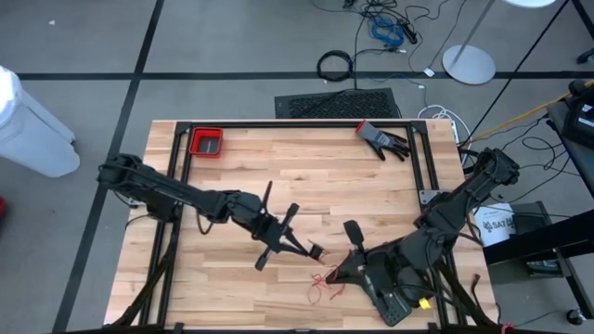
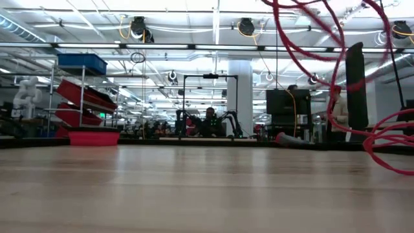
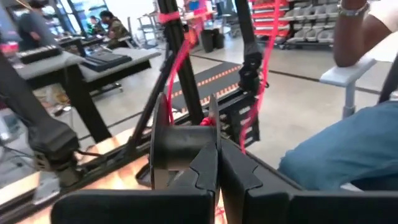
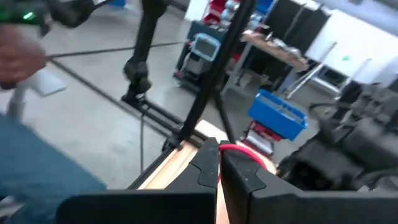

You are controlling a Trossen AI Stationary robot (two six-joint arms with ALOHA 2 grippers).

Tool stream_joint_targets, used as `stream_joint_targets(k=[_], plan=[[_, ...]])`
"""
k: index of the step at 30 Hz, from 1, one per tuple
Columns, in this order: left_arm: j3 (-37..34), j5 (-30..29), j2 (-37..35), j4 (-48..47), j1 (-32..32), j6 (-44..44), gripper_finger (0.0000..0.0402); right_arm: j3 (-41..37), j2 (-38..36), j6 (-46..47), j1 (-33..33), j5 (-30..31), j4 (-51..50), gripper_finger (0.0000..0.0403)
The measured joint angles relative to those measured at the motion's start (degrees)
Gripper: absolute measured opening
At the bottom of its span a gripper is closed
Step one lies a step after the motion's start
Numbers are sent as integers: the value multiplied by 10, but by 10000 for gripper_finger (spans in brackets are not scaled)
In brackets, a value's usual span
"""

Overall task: Coil cords
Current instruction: Coil the red wire onto the spool

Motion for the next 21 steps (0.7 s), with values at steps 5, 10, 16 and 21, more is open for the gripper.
stream_joint_targets(k=[5,10,16,21], plan=[[26,24,30,4,-1,-2,8,0,5,-2,-8,25,36,0],[46,46,47,2,-6,-2,8,0,20,-7,-15,23,46,0],[54,58,47,-5,-17,-2,8,0,26,-12,-23,23,97,0],[54,57,47,-6,-19,-2,8,0,26,-9,-26,22,98,0]])
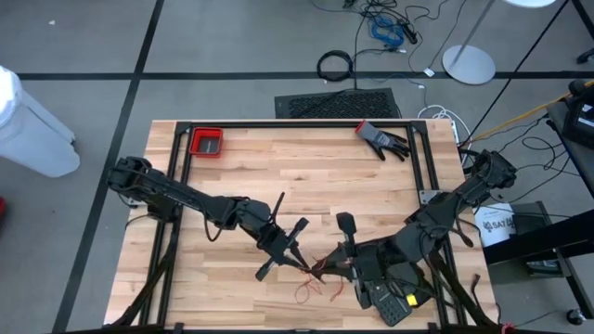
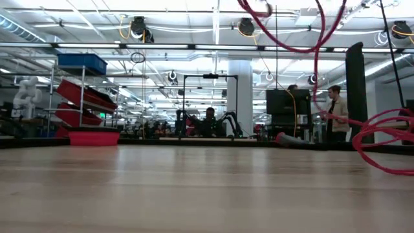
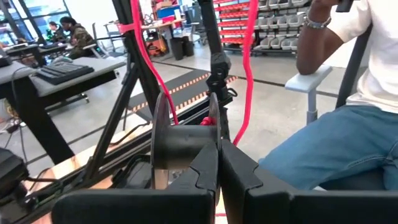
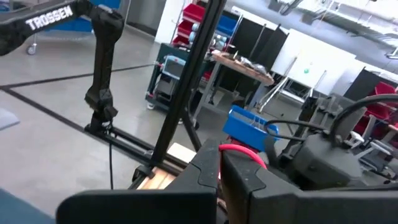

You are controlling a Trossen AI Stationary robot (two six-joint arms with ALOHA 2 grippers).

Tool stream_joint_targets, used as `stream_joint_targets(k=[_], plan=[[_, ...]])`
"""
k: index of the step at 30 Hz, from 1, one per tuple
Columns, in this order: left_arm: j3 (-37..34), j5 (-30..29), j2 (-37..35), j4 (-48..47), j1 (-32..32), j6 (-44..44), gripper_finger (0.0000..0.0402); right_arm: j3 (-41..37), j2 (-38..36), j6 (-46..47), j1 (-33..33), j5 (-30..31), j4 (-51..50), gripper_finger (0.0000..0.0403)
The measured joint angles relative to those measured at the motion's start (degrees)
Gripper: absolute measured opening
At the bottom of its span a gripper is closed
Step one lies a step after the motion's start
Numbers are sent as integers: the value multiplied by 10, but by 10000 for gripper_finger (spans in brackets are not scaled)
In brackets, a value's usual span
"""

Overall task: Coil cords
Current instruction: Coil the red wire onto the spool

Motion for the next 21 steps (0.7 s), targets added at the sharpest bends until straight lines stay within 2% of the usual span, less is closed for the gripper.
stream_joint_targets(k=[8,13,15,18,21], plan=[[0,-16,-6,-7,1,2,8,0,0,50,1,-11,-83,7],[1,-50,-31,-82,3,16,8,0,-4,85,4,-65,-108,42],[1,-64,-42,-109,4,16,8,0,-6,100,8,-68,-115,59],[1,-78,-60,-140,3,17,8,0,-6,112,10,-92,-149,82],[1,-116,-80,-179,2,19,8,0,-7,137,15,-111,-197,99]])
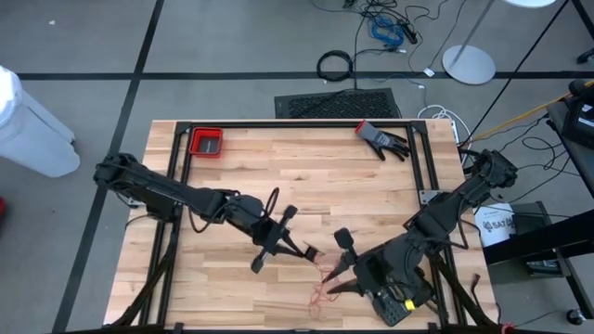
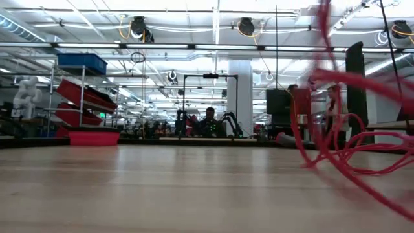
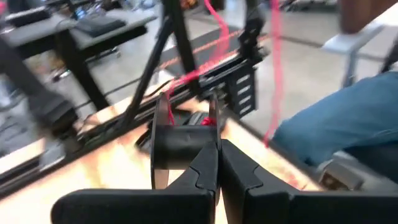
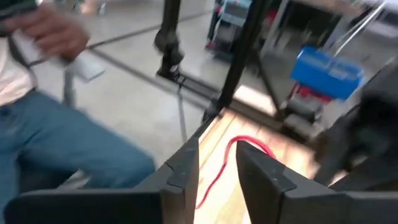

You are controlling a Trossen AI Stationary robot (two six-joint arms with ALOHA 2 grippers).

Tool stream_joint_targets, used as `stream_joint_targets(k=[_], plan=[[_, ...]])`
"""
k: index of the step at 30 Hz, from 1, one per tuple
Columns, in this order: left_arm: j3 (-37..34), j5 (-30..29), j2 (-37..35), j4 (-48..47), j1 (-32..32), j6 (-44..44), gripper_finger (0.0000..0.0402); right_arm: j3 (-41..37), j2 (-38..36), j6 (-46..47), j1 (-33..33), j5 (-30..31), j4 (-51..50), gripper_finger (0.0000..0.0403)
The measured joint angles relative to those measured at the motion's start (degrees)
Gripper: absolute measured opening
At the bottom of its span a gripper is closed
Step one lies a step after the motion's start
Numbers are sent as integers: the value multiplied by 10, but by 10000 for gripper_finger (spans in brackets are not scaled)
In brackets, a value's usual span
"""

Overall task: Coil cords
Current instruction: Coil the red wire onto the spool

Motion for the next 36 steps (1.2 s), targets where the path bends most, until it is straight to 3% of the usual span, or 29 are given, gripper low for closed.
stream_joint_targets(k=[7,11,15,18,25,28,32,36], plan=[[0,-102,-53,-107,-11,1,8,0,-9,99,12,-27,-139,116],[0,-143,-76,-129,-26,1,8,0,-9,104,10,-4,-152,116],[0,-168,-90,-134,-38,6,8,0,-3,75,-14,63,-117,116],[0,-193,-103,-140,-49,14,8,0,8,55,-39,80,-95,116],[0,-226,-162,-174,-82,13,8,0,68,46,-82,77,-73,116],[0,-237,-187,-188,-106,12,8,0,106,45,-103,71,-15,116],[0,-237,-210,-200,-143,12,8,0,175,28,-131,2,102,116],[0,-262,-224,-214,-181,11,8,0,226,24,-150,4,173,116]])
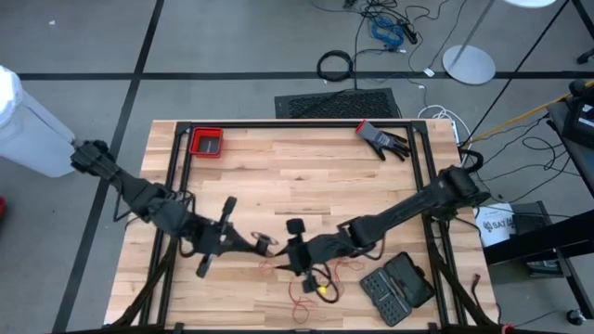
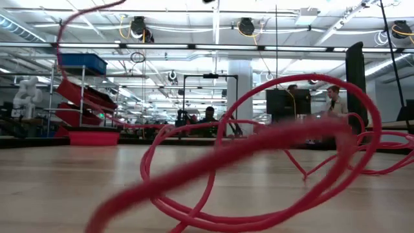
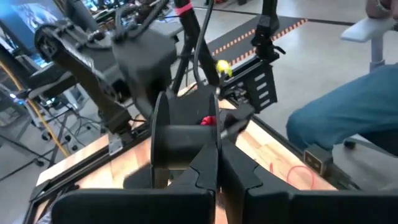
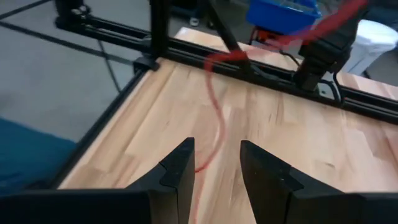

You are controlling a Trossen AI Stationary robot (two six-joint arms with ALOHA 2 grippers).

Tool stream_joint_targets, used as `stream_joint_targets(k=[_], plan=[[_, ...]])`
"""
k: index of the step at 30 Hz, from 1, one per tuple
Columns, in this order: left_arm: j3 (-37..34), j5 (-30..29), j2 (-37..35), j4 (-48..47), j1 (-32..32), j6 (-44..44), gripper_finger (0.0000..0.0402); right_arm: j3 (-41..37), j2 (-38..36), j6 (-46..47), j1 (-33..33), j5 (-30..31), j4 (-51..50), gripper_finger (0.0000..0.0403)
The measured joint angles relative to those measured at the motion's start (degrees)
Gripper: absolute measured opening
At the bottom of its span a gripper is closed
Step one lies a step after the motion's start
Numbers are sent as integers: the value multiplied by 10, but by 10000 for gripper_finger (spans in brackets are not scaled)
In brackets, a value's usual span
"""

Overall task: Coil cords
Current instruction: Coil the red wire onto the spool

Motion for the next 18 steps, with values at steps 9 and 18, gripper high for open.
stream_joint_targets(k=[9,18], plan=[[0,-63,-14,-18,-48,0,8,0,60,-21,-12,-25,166,116],[0,-76,-14,-18,-52,0,8,0,77,-9,-12,-48,224,116]])
